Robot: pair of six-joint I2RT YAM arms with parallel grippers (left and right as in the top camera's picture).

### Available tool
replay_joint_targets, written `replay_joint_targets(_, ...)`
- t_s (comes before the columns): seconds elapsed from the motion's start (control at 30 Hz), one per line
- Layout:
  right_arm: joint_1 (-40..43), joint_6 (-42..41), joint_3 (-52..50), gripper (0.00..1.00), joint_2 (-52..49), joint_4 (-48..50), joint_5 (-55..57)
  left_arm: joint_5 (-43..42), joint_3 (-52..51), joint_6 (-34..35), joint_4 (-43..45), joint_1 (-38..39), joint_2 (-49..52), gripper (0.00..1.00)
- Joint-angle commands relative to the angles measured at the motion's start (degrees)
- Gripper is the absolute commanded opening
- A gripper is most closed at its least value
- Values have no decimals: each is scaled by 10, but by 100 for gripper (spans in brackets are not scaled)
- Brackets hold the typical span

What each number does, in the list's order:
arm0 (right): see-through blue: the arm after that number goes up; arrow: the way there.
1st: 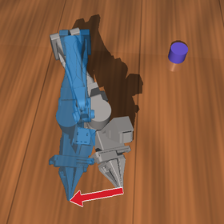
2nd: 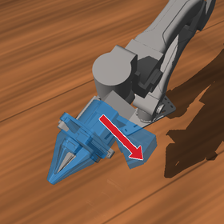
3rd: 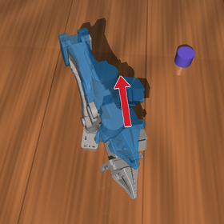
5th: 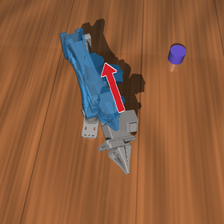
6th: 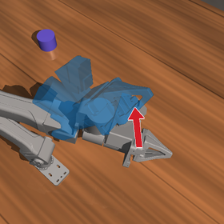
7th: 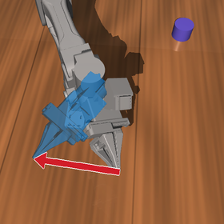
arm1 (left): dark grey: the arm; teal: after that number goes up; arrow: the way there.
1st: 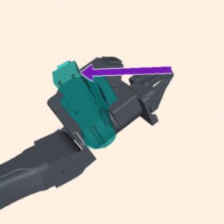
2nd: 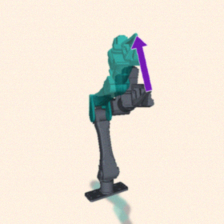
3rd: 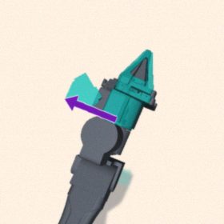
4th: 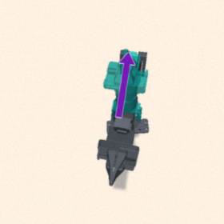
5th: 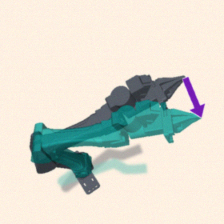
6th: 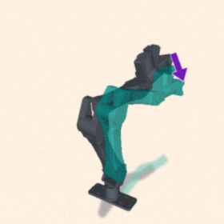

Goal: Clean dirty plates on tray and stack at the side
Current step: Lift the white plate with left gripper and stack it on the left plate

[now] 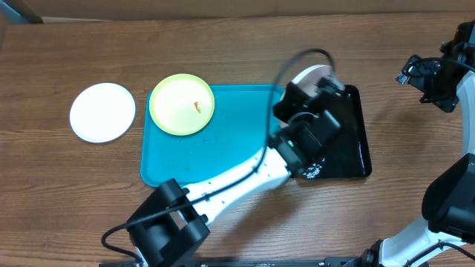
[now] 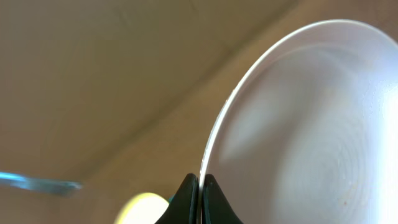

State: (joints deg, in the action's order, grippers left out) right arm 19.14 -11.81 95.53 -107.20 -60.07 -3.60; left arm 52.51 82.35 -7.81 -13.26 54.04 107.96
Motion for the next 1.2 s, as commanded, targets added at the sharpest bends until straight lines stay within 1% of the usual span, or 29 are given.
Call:
replay_joint_targets(0.0, -1, -2, 9, 100, 11, 2, 6, -173, 13, 160, -37, -49, -29, 4)
replay_joint_targets(0.1, -1, -2, 9, 100, 11, 2, 6, -342, 28, 219, -80, -108, -57, 4)
replay_joint_targets(0.17, -1, -2, 9, 100, 11, 2, 6, -476, 40, 246, -99, -163, -77, 4)
replay_joint_targets(0.23, -1, -2, 9, 100, 11, 2, 6, -589, 51, 279, -119, -228, -91, 4)
replay_joint_targets(0.27, -1, -2, 9, 100, 11, 2, 6, -639, 55, 298, -132, -268, -95, 4)
replay_joint_targets(0.33, -1, -2, 9, 100, 11, 2, 6, -697, 59, 319, -160, -338, -95, 4)
replay_joint_targets(0.4, -1, -2, 9, 100, 11, 2, 6, -715, 59, 334, -199, -409, -92, 4)
replay_joint_targets(0.57, -1, -2, 9, 100, 11, 2, 6, -713, 59, 336, -283, -582, -79, 4)
replay_joint_targets(0.67, -1, -2, 9, 100, 11, 2, 6, -696, 59, 336, -304, -687, -70, 4)
replay_joint_targets(0.8, -1, -2, 9, 100, 11, 2, 6, -684, 58, 336, -322, -799, -55, 4)
replay_joint_targets(0.87, -1, -2, 9, 100, 11, 2, 6, -680, 58, 336, -329, -842, -44, 4)
replay_joint_targets(0.97, -1, -2, 9, 100, 11, 2, 6, -653, 54, 336, -334, -887, -21, 4)
replay_joint_targets(1.07, -1, -2, 9, 100, 11, 2, 6, -643, 50, 336, -332, -908, 7, 4)
replay_joint_targets(1.17, -1, -2, 9, 100, 11, 2, 6, -643, 50, 334, -330, -911, 37, 4)
